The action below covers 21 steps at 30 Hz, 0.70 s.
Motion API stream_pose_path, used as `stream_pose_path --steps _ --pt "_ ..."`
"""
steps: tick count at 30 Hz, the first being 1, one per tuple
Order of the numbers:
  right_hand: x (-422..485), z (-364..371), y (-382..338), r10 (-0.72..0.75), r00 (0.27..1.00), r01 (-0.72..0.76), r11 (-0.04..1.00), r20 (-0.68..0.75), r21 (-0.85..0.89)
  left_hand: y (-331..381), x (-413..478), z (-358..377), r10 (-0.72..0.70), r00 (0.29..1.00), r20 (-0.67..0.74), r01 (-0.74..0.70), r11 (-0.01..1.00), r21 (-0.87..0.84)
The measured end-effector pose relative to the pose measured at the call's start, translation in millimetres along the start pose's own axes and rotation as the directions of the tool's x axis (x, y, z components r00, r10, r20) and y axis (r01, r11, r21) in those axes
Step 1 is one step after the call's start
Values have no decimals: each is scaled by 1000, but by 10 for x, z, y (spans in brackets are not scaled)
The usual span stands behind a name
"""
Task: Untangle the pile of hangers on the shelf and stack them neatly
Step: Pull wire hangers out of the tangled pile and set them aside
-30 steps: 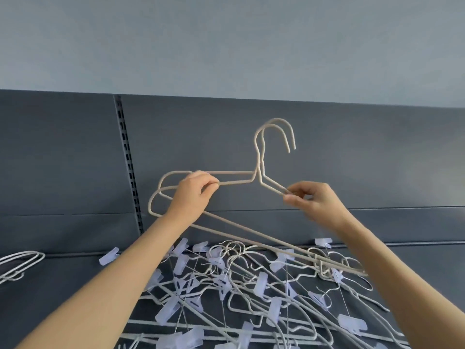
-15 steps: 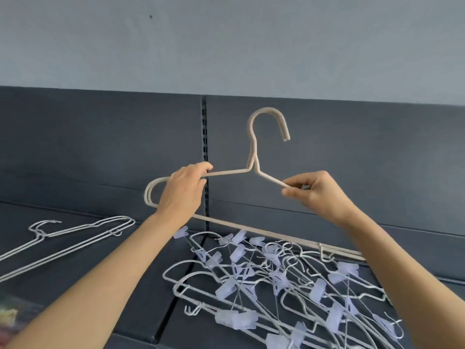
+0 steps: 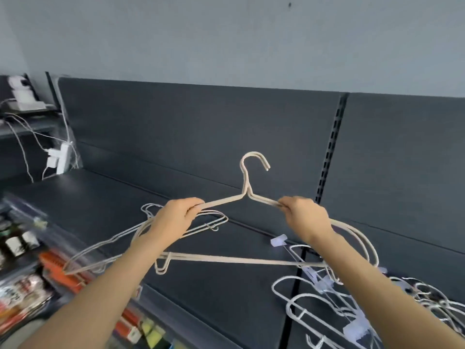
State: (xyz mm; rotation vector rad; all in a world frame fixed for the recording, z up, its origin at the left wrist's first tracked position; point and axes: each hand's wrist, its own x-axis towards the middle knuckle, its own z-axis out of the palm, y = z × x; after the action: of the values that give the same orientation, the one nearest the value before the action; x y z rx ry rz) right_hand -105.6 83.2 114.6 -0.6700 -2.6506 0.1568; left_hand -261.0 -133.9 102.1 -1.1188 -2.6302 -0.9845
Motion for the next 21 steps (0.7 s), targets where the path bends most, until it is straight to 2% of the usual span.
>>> stream_pose_path --steps 2,4,6,8,12,15,17,19,21 --pt "211 291 -297 -1 999 -2 998 40 71 -415 52 -122 -30 999 36 29 999 21" --pt "431 536 -524 -18 993 -7 979 120 206 -841 94 -249 -49 987 153 34 994 104" --pt "635 732 -702 -82 980 24 952 180 307 -1201 89 -322 -81 943 322 -20 954 298" --pt "816 914 -871 -142 966 62 939 217 337 -1447 24 -358 -105 892 440 -123 880 459" --pt "1043 1195 -1225 -193 941 75 921 279 383 -1794 -51 -399 -96 903 418 -184 793 580" --pt "1199 1412 -1439 -193 934 57 911 300 408 -2032 -23 -435 -93 931 353 -140 802 581" --pt "1290 1523 -1551 -204 931 97 938 301 334 -2127 -7 -456 -109 930 350 -109 831 546" --pt "1353 1587 -1609 -193 932 142 973 307 180 -2200 20 -466 -154 922 356 -51 862 505" --pt "1372 1634 -1609 -176 933 139 981 314 135 -2301 61 -443 -240 902 360 43 878 476"
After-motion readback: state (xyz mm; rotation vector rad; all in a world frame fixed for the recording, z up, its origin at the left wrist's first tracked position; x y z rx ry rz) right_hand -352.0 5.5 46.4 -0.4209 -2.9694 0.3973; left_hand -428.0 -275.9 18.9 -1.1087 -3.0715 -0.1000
